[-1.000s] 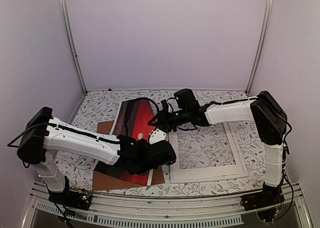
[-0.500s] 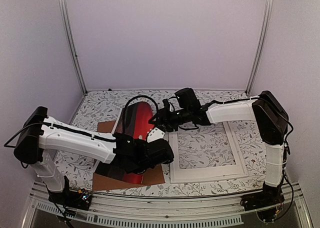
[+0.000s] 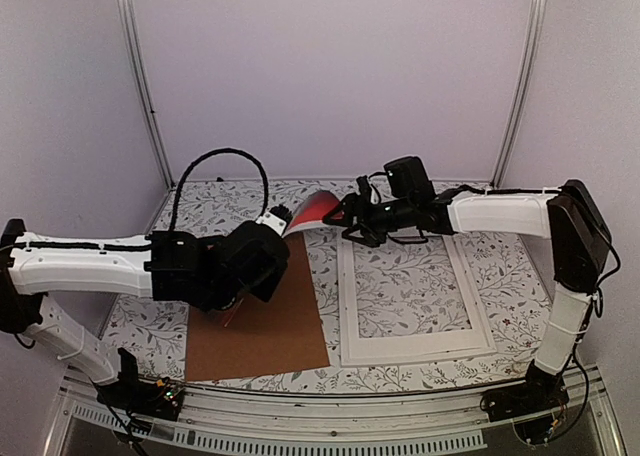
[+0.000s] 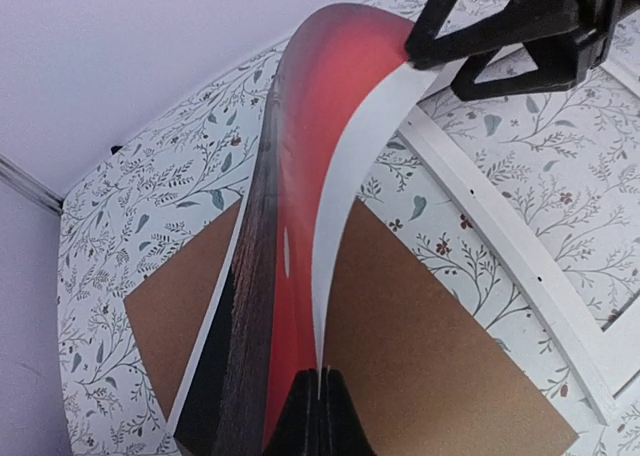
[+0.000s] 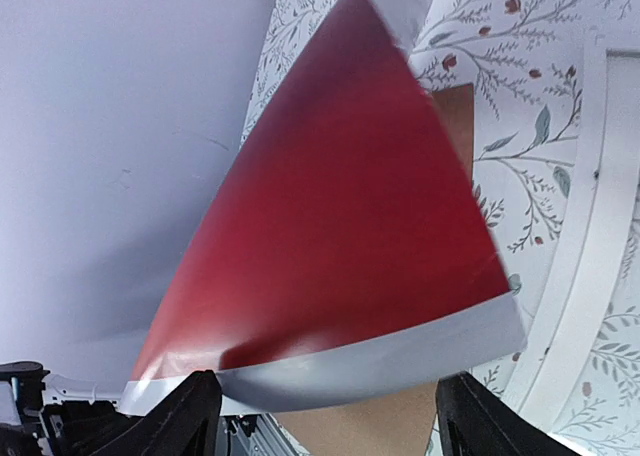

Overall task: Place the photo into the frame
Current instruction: Pass from the right arm to the left, then turn over the photo.

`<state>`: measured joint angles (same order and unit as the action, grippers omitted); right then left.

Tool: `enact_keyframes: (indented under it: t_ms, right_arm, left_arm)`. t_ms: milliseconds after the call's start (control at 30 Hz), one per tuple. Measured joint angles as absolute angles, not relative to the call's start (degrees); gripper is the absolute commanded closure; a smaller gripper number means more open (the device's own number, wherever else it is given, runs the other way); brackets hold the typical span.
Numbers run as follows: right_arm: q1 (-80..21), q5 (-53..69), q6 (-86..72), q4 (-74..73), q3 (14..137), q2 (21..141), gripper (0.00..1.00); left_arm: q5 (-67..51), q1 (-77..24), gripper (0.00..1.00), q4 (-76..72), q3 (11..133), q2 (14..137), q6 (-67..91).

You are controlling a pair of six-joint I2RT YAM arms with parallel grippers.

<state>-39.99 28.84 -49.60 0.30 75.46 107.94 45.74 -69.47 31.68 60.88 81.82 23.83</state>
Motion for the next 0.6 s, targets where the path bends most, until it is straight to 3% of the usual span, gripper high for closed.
enact_keyframes:
  t_ms: [333,600]
  right_arm:
    - [-37.6,24.4,-38.44,-6.74,74.67,94.02,0.09]
    - [-37.76,23.0,-27.62,-10.2,73.89,83.9,0.12]
  left_arm:
    - [35.09,-62.15,1.0,28.42,59.61,67.37,13.69]
    - [26.72,-57.65,1.0,28.75,64.16,67.83,7.66]
